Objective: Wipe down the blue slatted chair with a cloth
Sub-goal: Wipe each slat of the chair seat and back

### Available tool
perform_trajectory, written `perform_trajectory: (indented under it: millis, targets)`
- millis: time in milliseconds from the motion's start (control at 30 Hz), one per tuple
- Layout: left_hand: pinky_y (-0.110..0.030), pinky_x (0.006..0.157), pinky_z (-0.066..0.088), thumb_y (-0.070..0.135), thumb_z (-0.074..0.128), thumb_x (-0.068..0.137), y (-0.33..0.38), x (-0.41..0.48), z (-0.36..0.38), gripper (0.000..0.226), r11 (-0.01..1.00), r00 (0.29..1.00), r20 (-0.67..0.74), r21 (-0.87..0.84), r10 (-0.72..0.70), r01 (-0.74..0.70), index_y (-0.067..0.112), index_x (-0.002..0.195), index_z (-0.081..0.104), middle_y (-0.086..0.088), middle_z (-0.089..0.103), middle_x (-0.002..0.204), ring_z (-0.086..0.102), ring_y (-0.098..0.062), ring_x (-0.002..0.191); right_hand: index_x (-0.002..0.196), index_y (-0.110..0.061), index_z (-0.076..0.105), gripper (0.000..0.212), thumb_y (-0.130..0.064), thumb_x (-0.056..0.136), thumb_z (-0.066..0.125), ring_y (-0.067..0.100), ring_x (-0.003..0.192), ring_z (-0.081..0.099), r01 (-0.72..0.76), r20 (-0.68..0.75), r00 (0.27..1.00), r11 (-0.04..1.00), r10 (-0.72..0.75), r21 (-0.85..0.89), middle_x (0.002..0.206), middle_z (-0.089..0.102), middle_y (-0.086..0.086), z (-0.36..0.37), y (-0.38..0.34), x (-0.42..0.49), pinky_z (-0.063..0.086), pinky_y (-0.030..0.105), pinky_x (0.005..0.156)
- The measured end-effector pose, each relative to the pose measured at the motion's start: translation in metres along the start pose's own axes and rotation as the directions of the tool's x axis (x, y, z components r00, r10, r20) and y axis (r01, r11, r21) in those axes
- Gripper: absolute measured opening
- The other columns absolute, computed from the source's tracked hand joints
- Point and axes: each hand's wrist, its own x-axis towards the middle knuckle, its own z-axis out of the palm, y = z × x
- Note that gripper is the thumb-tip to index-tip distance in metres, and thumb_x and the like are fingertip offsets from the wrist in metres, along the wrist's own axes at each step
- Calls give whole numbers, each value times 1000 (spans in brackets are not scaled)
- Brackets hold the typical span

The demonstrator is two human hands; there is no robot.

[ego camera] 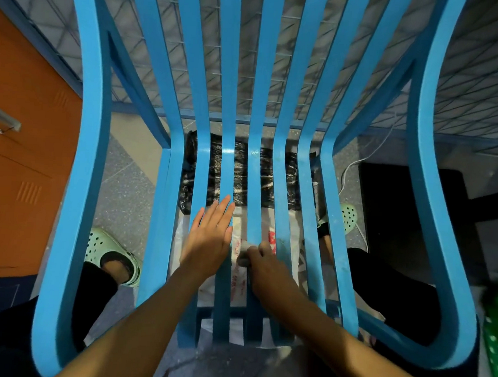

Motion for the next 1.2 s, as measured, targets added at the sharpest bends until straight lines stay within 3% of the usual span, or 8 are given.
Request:
perform_trajectory:
  millis: [167, 233, 367, 667, 800, 967, 1133, 1200]
  targets:
    - [-46, 121, -1, 35, 28, 103, -9, 34, -9, 56, 992, 990, 82, -49, -112, 116, 23, 155, 9, 8, 1, 161, -3, -11, 149, 113, -6, 57, 22, -10, 92, 63, 26, 77, 62, 109, -142, 983, 990, -120, -85, 103, 56, 13, -20, 1, 43, 56, 32, 70]
    - [-44, 120, -6, 39, 25, 103, -12, 53, -10, 57, 991, 989, 76, -22, -128, 130, 23, 155, 5, 9, -4, 161, -9, -10, 148, 117, -7, 53, 19, -12, 98, 50, 28, 82, 58, 86, -168, 981, 995, -94, -56, 106, 51, 12, -32, 2, 64, 45, 28, 70]
    - [-43, 121, -5, 40, 21, 103, -14, 60, -6, 56, 993, 992, 46, -15, -116, 117, 23, 155, 6, 10, -3, 162, -7, -9, 148, 120, -10, 47, 25, -4, 96, 43, 33, 89, 58, 21, -151, 988, 996, -34, -85, 112, 45, 13, -52, 0, 106, 46, 38, 82]
    - [-42, 120, 4, 39, 25, 101, -17, 61, -4, 55, 995, 996, -39, -64, -76, 74, 20, 153, 23, 8, 14, 160, 13, -12, 148, 93, -15, 53, 23, 6, 83, 53, 36, 84, 57, 17, -219, 975, 992, -45, -127, 103, 53, 15, -123, -6, 206, 43, 37, 71]
    - [-47, 118, 17, 35, 31, 100, -18, 61, -4, 53, 996, 993, -99, -64, -61, 55, 17, 150, 31, 4, 24, 159, 23, -16, 146, 110, -9, 53, 31, 8, 84, 55, 35, 87, 55, 55, -313, 943, 983, -109, -174, 109, 49, 13, -127, -3, 212, 38, 36, 69]
    - [-50, 115, 27, 33, 38, 98, -18, 60, 1, 53, 998, 990, -133, -32, -50, 46, 15, 148, 37, 0, 31, 156, 32, -18, 142, 118, -6, 52, 39, 8, 82, 57, 36, 94, 58, -18, -214, 976, 978, -27, -206, 116, 48, 14, -103, 0, 187, 46, 42, 78]
    - [-49, 115, 29, 34, 38, 98, -19, 59, 4, 53, 998, 991, -123, 31, -50, 54, 15, 148, 36, -1, 28, 157, 32, -18, 143, 104, -11, 59, 19, -3, 86, 57, 29, 89, 62, 135, 237, 969, 944, -63, -303, 105, 61, 11, -103, -14, 161, 55, 43, 82]
    - [-49, 115, 29, 35, 38, 99, -18, 58, 5, 53, 998, 992, -116, 28, -51, 54, 16, 149, 35, 0, 27, 158, 30, -17, 143, 106, -9, 60, 21, -1, 87, 55, 31, 91, 61, 162, 156, 980, 947, -122, -277, 104, 61, 13, -115, -16, 169, 54, 44, 85]
